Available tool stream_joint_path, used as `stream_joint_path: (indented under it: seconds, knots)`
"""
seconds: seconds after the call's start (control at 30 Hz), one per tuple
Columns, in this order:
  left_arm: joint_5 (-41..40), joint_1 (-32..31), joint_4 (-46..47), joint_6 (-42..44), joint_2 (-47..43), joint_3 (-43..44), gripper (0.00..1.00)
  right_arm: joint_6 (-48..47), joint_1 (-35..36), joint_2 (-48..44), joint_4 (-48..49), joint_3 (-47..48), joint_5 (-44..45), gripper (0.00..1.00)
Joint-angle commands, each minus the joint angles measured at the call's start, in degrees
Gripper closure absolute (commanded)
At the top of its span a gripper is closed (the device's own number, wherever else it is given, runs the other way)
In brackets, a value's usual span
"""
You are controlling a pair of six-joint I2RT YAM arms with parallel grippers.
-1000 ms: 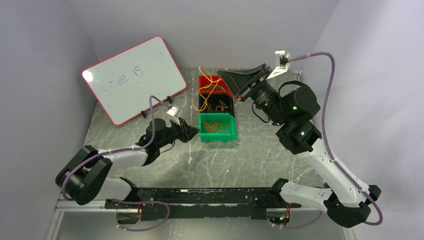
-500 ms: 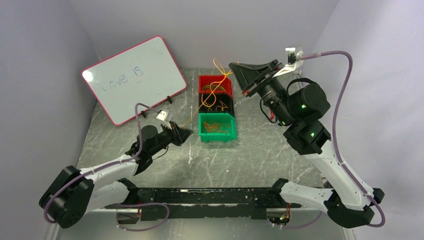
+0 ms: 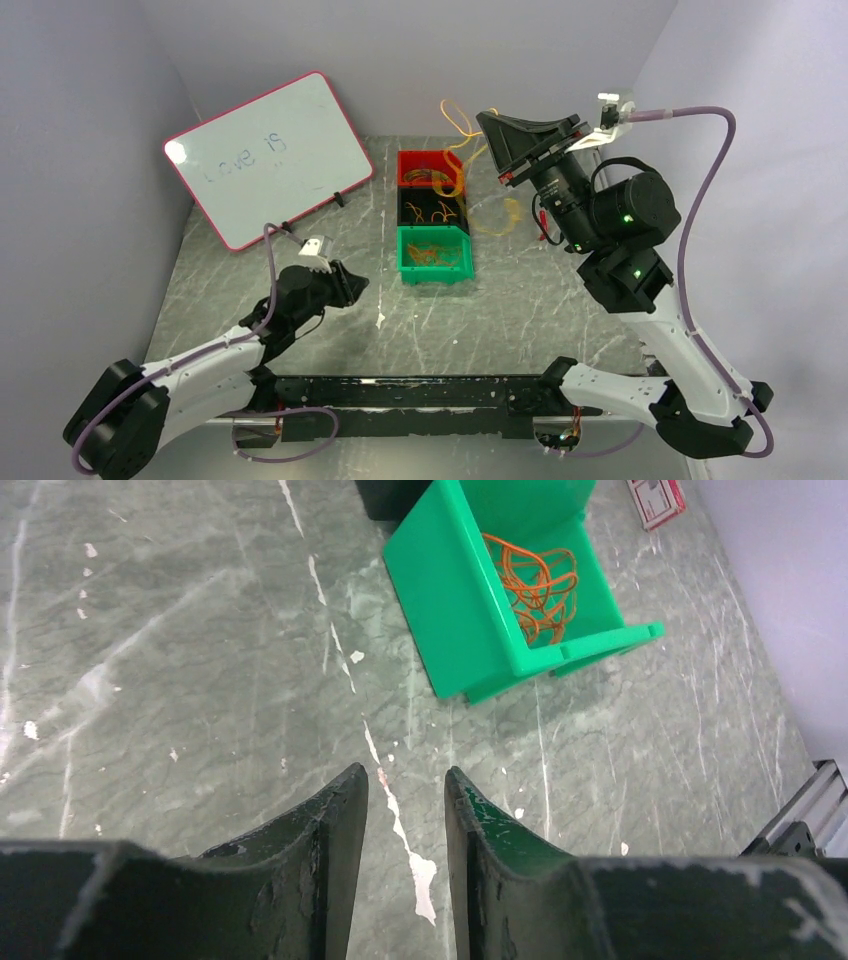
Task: Untangle the cables
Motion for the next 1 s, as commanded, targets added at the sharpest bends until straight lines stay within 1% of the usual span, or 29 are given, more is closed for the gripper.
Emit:
stream_joint_path:
  seconds: [0.0,0.23,0.47,0.7,0.83,0.97]
  knots:
    - [-4.24,-0.34,-3.94,-1.3,-3.12,0.24,0.6,-1.15,-0.21,-0.22,-0.38,1.62,1.24,1.0]
    - [-5.29,-0.34,-11.28,-0.33,-8.13,4.14,0.57,-1.05,-0.23,1.78,-7.1,2.28,2.04,1.0]
    - [-8.36,-0.31,-21.85,1.4,-13.71,9.66,0.47,-1.2,-0.53,5.47,-12.44,2.23,1.5,1.0]
    - [-11.68,-0.34,-29.87,3.17,-18.22,14.16,0.41,0.99,-2.57,6.89,-11.07,-1.35,-2.88,1.0]
    - [-12.91,-0.29,-32.15,3.53,-19.67,14.87,0.4,2.12,-4.2,7.75,-10.13,-2.94,-5.69,1.0]
    - [-13.25,-0.32,-33.37,3.43,-20.35,14.98,0.4,2.22,-5.4,8.03,-9.57,-4.14,-6.08,1.0]
